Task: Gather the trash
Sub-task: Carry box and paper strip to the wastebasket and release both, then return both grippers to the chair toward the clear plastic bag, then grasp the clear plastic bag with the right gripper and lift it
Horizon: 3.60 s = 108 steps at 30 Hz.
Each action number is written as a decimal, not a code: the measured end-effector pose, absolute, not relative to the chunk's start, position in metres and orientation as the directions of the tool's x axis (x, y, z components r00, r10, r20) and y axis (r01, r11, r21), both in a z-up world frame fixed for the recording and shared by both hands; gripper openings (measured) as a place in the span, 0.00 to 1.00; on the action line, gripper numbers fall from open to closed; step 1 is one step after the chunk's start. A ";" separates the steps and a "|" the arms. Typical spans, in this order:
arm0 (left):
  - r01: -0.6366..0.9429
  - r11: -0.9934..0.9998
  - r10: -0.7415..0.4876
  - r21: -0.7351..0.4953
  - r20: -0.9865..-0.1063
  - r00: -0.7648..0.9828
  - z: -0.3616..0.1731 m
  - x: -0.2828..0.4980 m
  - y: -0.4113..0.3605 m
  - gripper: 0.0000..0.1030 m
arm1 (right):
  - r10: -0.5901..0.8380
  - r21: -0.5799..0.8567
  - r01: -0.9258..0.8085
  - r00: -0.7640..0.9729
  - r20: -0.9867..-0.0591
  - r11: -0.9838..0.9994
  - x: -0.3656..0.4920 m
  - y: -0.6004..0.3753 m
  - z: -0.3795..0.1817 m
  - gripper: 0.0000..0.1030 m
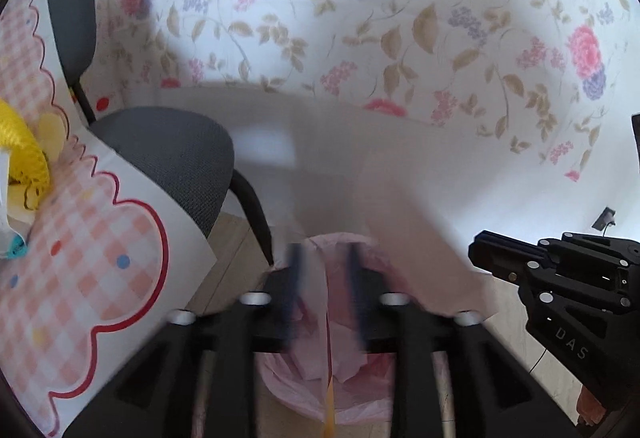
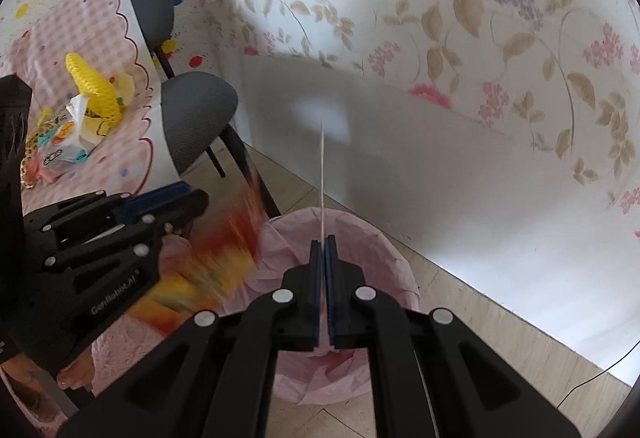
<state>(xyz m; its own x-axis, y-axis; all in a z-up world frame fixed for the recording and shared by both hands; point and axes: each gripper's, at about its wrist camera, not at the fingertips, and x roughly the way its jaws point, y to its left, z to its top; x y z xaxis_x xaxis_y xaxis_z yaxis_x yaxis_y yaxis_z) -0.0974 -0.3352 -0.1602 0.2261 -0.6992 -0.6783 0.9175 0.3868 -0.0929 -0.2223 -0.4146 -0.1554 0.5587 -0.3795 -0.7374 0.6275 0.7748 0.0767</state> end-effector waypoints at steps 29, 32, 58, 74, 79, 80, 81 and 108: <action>0.545 0.838 -0.433 -0.015 -0.626 0.649 -0.088 0.022 -0.093 0.52 | -0.092 0.119 0.204 0.792 -0.604 0.972 -0.070 -0.305 -0.078 0.27; 0.505 0.863 -0.399 -0.008 -0.625 0.671 -0.087 0.036 -0.076 0.54 | -0.061 0.100 0.154 0.787 -0.613 0.983 -0.044 -0.290 -0.082 0.27; 0.340 0.939 -0.283 -0.043 -0.659 0.697 -0.112 0.111 -0.025 0.58 | 0.012 -0.054 -0.072 0.699 -0.715 0.996 0.114 -0.187 -0.131 0.71; 0.358 0.933 -0.290 -0.037 -0.668 0.686 -0.113 0.098 -0.025 0.58 | 0.141 0.073 -0.124 0.732 -0.667 0.990 0.072 -0.208 -0.101 0.09; 0.371 0.928 -0.294 -0.024 -0.659 0.692 -0.104 0.092 -0.032 0.58 | 0.133 0.102 -0.091 0.808 -0.574 0.991 0.045 -0.223 -0.068 0.03; 0.375 0.927 -0.298 -0.024 -0.656 0.694 -0.102 0.091 -0.035 0.58 | 0.122 0.108 -0.074 0.822 -0.556 0.991 0.040 -0.228 -0.061 0.03; 0.381 0.924 -0.304 -0.026 -0.653 0.694 -0.099 0.090 -0.037 0.58 | 0.116 0.116 -0.063 0.830 -0.545 0.991 0.036 -0.233 -0.058 0.02; 0.514 0.849 -0.449 -0.119 -0.676 0.584 -0.106 0.123 -0.164 0.81 | -0.091 0.128 0.178 0.860 -0.502 0.976 -0.010 -0.329 -0.071 0.02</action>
<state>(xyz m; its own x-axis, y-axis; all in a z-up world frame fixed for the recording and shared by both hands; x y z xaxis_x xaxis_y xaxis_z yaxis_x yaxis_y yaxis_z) 0.1232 -0.1644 -0.1063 0.5844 -0.4486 -0.6762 0.5140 0.8494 -0.1193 -0.0099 -0.3287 -0.0713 0.8599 -0.0910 -0.5023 0.1780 0.9757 0.1281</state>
